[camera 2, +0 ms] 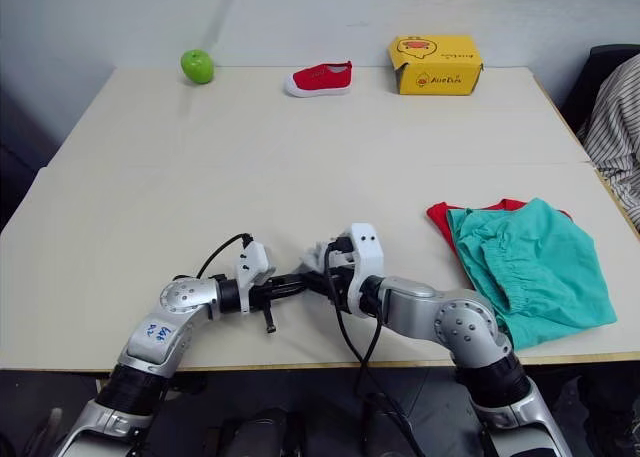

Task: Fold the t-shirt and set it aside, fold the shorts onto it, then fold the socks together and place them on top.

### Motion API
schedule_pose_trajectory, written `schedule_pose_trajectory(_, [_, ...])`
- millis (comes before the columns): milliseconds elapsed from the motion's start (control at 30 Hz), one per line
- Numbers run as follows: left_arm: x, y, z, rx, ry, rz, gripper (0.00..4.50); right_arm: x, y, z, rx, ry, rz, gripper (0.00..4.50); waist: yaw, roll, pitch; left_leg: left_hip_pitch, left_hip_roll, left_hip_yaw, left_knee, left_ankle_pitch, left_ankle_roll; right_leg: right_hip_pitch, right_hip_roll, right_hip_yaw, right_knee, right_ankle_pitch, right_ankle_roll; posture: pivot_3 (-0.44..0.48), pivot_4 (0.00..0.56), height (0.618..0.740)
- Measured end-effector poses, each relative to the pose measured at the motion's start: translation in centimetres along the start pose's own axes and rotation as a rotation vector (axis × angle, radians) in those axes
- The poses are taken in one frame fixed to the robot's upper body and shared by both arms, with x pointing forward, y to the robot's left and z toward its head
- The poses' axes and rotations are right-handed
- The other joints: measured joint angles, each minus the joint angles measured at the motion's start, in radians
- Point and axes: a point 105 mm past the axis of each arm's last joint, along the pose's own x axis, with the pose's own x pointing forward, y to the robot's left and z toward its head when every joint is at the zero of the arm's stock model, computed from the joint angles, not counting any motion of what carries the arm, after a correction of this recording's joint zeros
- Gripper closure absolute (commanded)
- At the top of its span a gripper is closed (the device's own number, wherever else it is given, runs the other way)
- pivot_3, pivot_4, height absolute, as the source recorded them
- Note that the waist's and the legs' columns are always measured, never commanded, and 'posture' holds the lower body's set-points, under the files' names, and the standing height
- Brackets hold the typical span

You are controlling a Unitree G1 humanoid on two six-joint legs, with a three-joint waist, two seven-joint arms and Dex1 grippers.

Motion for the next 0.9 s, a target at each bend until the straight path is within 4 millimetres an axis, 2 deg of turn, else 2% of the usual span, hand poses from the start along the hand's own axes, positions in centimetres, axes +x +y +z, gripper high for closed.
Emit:
schedule_pose_trajectory(100, [0.1, 0.1, 0.0, -0.005, -0.002, 0.014, 4.5, -0.1, 0.7, 0.1, -0.051, 0.022, 0.082, 0.24, 0.0, 0.0, 0.0, 0.0, 0.0, 0.0, 0.0, 0.0, 0.0, 0.0, 0.0, 0.0, 0.0, 0.0, 0.0, 0.0, 0.15, 0.74])
schedule_pose_trajectory(133, [0.0, 0.2, 0.0, -0.009, -0.002, 0.017, 4.5, -0.2, 0.7, 0.1, -0.072, 0.034, 0.106, 0.02, 0.0, 0.0, 0.0, 0.0, 0.0, 0.0, 0.0, 0.0, 0.0, 0.0, 0.0, 0.0, 0.0, 0.0, 0.0, 0.0, 0.15, 0.74])
schedule_pose_trajectory(300, [-1.2, 0.5, -0.2, -0.065, -0.012, 0.045, 4.5, -1.5, 0.2, -0.1, -0.193, 0.107, 0.199, 0.02, -0.003, 0.0, 0.0, 0.0, 0.001, 0.0, 0.0, -0.001, -0.001, 0.0, -0.001, 0.0, 0.0, 0.0, 0.0, 0.0, 0.15, 0.74])
schedule_pose_trajectory(500, [-5.0, 1.5, -0.5, -0.139, -0.009, 0.055, 4.5, -3.7, 0.8, 1.3, -0.294, 0.025, 0.399, 0.02, 0.0, 0.001, 0.002, 0.0, 0.002, 0.0, 0.0, -0.001, -0.002, -0.002, 0.001, -0.002, 0.0, 0.0, -0.001, 0.0, 0.15, 0.74])
schedule_pose_trajectory(600, [-7.3, 1.8, 0.6, -0.125, -0.035, 0.01, 4.5, -5.9, 0.4, 2.2, -0.319, -0.041, 0.479, 0.6, 0.006, 0.0, 0.004, -0.002, -0.001, 0.0, 0.0, -0.002, 0.0, -0.001, 0.001, -0.003, -0.001, 0.0, -0.001, 0.0, 0.15, 0.74])
schedule_pose_trajectory(700, [-8.2, 2.2, 2.9, -0.086, -0.121, -0.027, 4.5, -6.5, -1.2, 3.2, -0.376, -0.105, 0.444, 1.59, 0.015, 0.0, 0.004, -0.001, -0.002, 0.0, 0.0, -0.002, 0.001, -0.001, 0.0, -0.003, -0.002, 0.0, 0.001, 0.0, 0.15, 0.74])
schedule_pose_trajectory(800, [-6.8, 2.2, 5.3, -0.03, -0.19, -0.089, 4.5, -5.4, -3.1, 3.8, -0.489, -0.169, 0.354, 2.7, 0.025, 0.0, 0.004, -0.002, -0.003, 0.0, 0.001, -0.002, 0.001, -0.001, 0.0, -0.003, -0.001, 0.0, 0.001, 0.0, 0.15, 0.74])
schedule_pose_trajectory(867, [-4.3, 1.8, 7.4, 0.024, -0.238, -0.148, 4.5, -4.0, -3.5, 3.3, -0.581, -0.18, 0.336, 3.45, 0.029, -0.001, 0.004, -0.002, -0.004, 0.0, 0.001, -0.001, 0.0, -0.001, 0.001, -0.004, -0.001, 0.001, 0.001, 0.0, 0.15, 0.74])
schedule_pose_trajectory(900, [-4.0, 1.7, 7.7, 0.032, -0.243, -0.157, 4.5, -3.8, -3.4, 3.2, -0.587, -0.178, 0.342, 3.45, 0.028, -0.001, 0.004, -0.002, -0.004, 0.0, 0.001, -0.001, 0.0, -0.001, 0.001, -0.004, -0.001, 0.001, 0.001, 0.0, 0.15, 0.74])
